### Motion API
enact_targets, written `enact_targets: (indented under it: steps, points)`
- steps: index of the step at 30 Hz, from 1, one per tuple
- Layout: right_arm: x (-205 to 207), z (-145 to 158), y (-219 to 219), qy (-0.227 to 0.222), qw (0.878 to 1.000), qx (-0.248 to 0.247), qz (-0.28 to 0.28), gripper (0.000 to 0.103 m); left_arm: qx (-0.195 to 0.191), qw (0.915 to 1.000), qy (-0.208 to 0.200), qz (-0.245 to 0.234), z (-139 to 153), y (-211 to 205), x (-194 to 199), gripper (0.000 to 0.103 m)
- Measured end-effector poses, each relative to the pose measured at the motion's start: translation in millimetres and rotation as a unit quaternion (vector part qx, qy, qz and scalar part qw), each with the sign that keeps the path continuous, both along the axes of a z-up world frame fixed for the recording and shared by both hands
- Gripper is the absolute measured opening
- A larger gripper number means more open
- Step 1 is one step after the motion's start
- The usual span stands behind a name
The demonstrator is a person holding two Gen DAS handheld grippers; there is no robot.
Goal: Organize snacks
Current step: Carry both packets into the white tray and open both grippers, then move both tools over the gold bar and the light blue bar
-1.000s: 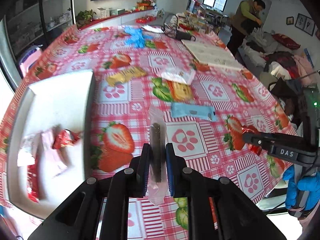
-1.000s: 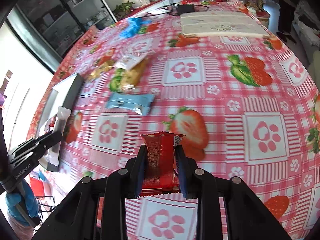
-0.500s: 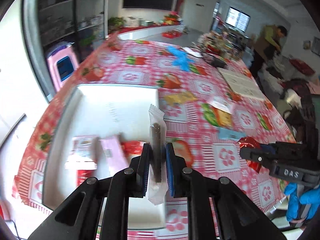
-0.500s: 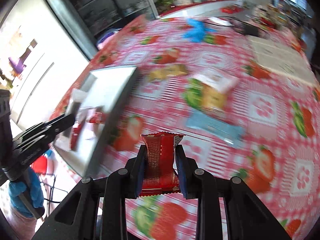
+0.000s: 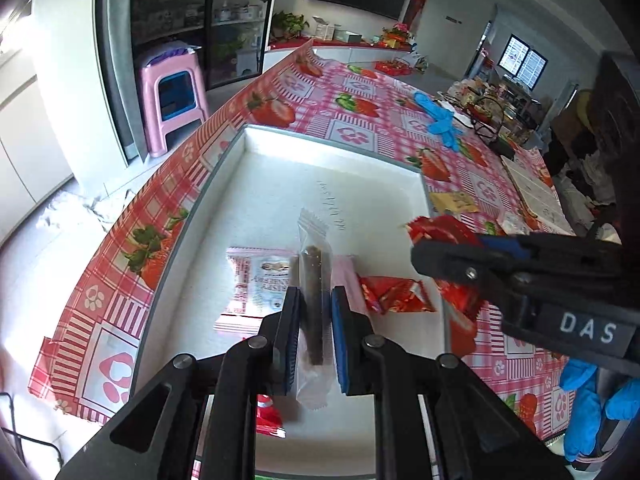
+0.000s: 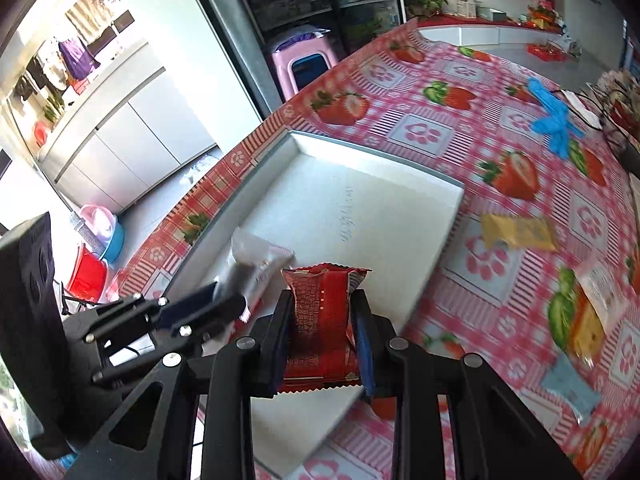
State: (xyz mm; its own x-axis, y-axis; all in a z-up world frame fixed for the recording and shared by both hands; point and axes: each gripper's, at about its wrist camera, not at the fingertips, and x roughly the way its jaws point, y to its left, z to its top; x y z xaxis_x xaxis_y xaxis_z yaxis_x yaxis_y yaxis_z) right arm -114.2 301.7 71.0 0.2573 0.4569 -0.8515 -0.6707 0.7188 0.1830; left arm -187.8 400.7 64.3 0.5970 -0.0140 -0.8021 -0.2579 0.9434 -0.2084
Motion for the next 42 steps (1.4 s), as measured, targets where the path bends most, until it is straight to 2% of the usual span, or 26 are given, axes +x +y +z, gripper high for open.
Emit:
enact_targets:
  steps: [7,9,10,11,13,14,15,21,25,30,34,36,39,42]
  points:
    - [15,-21,27,0.016,1.000,-0.023,-0.001,0.030,0.001,0.9999,0.015,-0.006,-15,1,7,0.017]
    - [18,-28,27,0.028,0.999,-0.029,-0.002,0.030,0.006,0.9998,0.017,-0.005,-18,-2,8,0.022]
    - [18,-30,26,0.030,0.999,-0.032,-0.003,0.030,0.006,0.9998,0.019,-0.006,-19,-2,8,0.036]
    - [19,-31,24,0.031,0.999,-0.035,-0.004,0.032,0.004,0.9998,0.020,-0.005,-20,-2,9,0.059]
    - [20,-31,23,0.029,0.999,-0.039,-0.010,0.063,0.004,0.9998,0.017,0.005,-18,-3,7,0.084]
    - [20,-29,20,0.022,0.999,-0.038,-0.017,0.086,0.006,0.9998,0.014,0.011,-17,-3,7,0.084]
    - [21,-24,17,0.012,0.999,-0.033,-0.024,0.091,0.006,0.9998,0.014,0.010,-15,-2,7,0.084]
    - [31,-14,-10,-0.004,0.998,-0.026,-0.057,0.091,0.005,0.9998,0.018,0.003,-4,-11,11,0.084]
    - [41,-15,-48,-0.013,0.995,-0.037,-0.096,0.091,0.012,0.9998,0.015,-0.009,3,-25,13,0.084]
    - [50,-21,-107,0.003,0.989,-0.041,-0.141,0.091,0.024,0.9989,0.025,-0.032,13,-48,20,0.084]
    - [57,-20,-167,0.009,0.982,-0.033,-0.188,0.091,0.025,0.9976,0.021,-0.061,31,-70,32,0.084]
    - [60,-19,-199,0.009,0.976,-0.033,-0.216,0.103,0.020,0.9961,0.017,-0.084,44,-85,41,0.084]
    - [63,-19,-240,0.009,0.966,-0.032,-0.255,0.103,0.026,0.9930,0.010,-0.115,63,-109,59,0.084]
    - [67,-22,-270,0.014,0.958,-0.030,-0.283,0.103,0.045,0.9876,0.014,-0.150,70,-138,82,0.086]
